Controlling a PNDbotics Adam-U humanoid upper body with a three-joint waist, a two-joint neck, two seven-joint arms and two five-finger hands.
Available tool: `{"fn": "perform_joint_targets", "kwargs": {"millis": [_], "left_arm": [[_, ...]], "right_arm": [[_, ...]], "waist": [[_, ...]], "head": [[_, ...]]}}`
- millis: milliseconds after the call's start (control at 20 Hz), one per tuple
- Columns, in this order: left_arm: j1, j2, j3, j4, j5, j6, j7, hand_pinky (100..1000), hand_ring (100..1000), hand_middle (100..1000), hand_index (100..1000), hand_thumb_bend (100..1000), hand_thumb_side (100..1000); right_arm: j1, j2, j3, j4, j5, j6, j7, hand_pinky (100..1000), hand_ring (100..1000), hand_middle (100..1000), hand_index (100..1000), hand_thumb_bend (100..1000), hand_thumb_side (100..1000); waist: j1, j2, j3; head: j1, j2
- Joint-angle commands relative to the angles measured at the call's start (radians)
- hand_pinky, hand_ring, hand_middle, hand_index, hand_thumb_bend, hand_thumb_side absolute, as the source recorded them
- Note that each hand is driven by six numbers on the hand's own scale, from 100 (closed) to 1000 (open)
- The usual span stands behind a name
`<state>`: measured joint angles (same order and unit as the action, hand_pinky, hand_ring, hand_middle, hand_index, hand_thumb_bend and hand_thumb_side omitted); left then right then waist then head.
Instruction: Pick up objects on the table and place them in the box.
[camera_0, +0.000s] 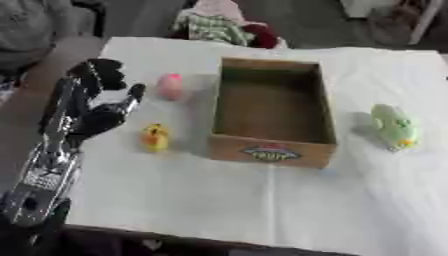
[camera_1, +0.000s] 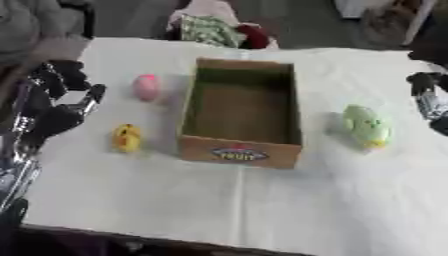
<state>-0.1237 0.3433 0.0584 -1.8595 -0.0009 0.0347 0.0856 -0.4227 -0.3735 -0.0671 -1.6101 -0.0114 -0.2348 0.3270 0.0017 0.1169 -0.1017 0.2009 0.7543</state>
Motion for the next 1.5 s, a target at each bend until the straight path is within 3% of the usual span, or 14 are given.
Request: {"fn": "perform_joint_targets", "kwargs": {"millis": [50, 700, 1100, 1500], "left_arm": [[-0.005, 0.026, 0.008, -0.009, -0.010, 0.000, -0.006, 686, 573, 532, 681, 458, 100], [0.018, 0.053, -0.005, 0.038, -0.051, 0.017, -0.038, 690, 576, 535, 685, 466, 116], [0.049, 0.104, -0.057, 0.103, -0.081, 0.029, -0.095, 691, 577, 536, 687, 494, 138], [0.045, 0.105, -0.086, 0.191, -0.121, 0.066, -0.093, 689, 578, 537, 687, 532, 140]], "right_arm": [[-0.014, -0.017, -0.007, -0.022, -0.005, -0.001, 0.001, 728, 907, 752, 800, 100, 316], [-0.015, -0.017, -0.005, -0.020, -0.005, -0.001, 0.004, 729, 909, 752, 799, 100, 314], [-0.017, -0.016, -0.001, -0.020, -0.005, -0.001, 0.008, 729, 910, 752, 798, 100, 314], [-0.017, -0.016, -0.002, -0.020, -0.006, -0.001, 0.008, 729, 912, 752, 798, 100, 312]], "waist": [[0.000, -0.012, 0.000], [0.001, -0.012, -0.002], [0.004, -0.011, -0.006], [0.004, -0.010, -0.008]], "head": [[0.002, -0.011], [0.002, -0.012], [0.005, -0.013], [0.006, -0.014]]}}
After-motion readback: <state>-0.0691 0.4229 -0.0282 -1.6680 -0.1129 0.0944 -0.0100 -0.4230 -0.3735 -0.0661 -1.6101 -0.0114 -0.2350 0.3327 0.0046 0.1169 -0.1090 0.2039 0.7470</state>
